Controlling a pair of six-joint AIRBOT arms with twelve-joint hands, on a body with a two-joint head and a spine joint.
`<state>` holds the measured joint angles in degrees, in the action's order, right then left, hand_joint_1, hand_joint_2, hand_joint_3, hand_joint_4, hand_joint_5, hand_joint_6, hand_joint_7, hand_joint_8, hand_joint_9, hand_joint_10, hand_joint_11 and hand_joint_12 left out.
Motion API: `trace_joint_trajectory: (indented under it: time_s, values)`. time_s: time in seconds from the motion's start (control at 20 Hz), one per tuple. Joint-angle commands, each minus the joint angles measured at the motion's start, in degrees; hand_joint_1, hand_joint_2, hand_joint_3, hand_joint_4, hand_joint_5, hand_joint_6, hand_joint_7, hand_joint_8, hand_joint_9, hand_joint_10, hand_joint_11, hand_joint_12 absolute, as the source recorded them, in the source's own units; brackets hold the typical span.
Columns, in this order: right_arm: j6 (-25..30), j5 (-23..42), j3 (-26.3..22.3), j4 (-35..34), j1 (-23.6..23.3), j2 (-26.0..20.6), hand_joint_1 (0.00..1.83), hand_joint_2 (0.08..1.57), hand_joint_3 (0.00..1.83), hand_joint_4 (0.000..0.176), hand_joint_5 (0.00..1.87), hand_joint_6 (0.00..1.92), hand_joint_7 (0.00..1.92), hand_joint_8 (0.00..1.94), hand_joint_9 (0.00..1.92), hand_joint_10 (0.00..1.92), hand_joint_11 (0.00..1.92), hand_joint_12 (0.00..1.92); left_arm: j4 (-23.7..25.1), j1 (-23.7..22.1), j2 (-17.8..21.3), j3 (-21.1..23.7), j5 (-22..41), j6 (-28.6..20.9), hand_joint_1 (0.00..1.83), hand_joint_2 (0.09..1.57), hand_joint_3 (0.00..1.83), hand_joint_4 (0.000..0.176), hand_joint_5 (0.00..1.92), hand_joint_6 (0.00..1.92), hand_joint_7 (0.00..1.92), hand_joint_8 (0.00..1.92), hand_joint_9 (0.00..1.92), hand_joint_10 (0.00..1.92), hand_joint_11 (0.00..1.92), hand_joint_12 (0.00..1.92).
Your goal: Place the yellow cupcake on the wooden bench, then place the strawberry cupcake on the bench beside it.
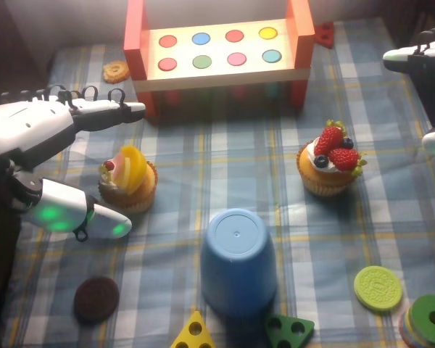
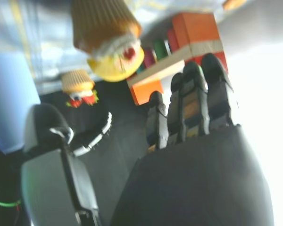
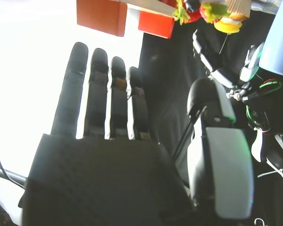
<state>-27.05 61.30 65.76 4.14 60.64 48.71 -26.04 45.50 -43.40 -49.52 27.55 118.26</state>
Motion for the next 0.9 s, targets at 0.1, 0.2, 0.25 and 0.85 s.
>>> trace_joint_trajectory:
  time_s: [0.1,0.2,0.25,0.85]
  values:
    - [0.2,6.7,0.2,-1.6,-0.4,-0.3,0.54,1.22,0.00,0.000,0.35,0.01,0.44,0.01,0.44,0.01,0.32,0.32,-1.3,-1.8,-1.4,-1.3,3.1,3.2,0.86,0.79,0.00,0.176,0.23,0.00,0.29,0.00,0.31,0.00,0.00,0.58]
    - [0.2,6.7,0.1,-1.6,-0.4,-0.3,0.54,1.22,0.00,0.000,0.36,0.00,0.45,0.00,0.45,0.00,0.33,0.28,-1.8,-2.2,-2.1,-2.1,2.4,3.2,0.84,0.81,0.00,0.176,0.21,0.00,0.29,0.00,0.32,0.00,0.00,0.65]
    - [0.2,6.7,0.1,-1.6,-0.4,-0.3,0.53,1.22,0.00,0.000,0.36,0.00,0.45,0.00,0.45,0.00,0.34,0.28,-2.1,-2.6,-2.6,-2.6,2.0,3.3,0.83,0.82,0.01,0.176,0.24,0.01,0.32,0.01,0.32,0.00,0.00,0.65]
    - [0.2,6.7,0.2,-1.6,-0.3,-0.3,0.55,1.24,0.00,0.000,0.41,0.01,0.49,0.01,0.47,0.01,0.34,0.29,-4.5,-3.8,-5.7,-5.1,0.3,4.6,0.90,0.93,0.00,0.094,0.68,0.02,0.81,0.01,0.61,0.01,0.00,0.44]
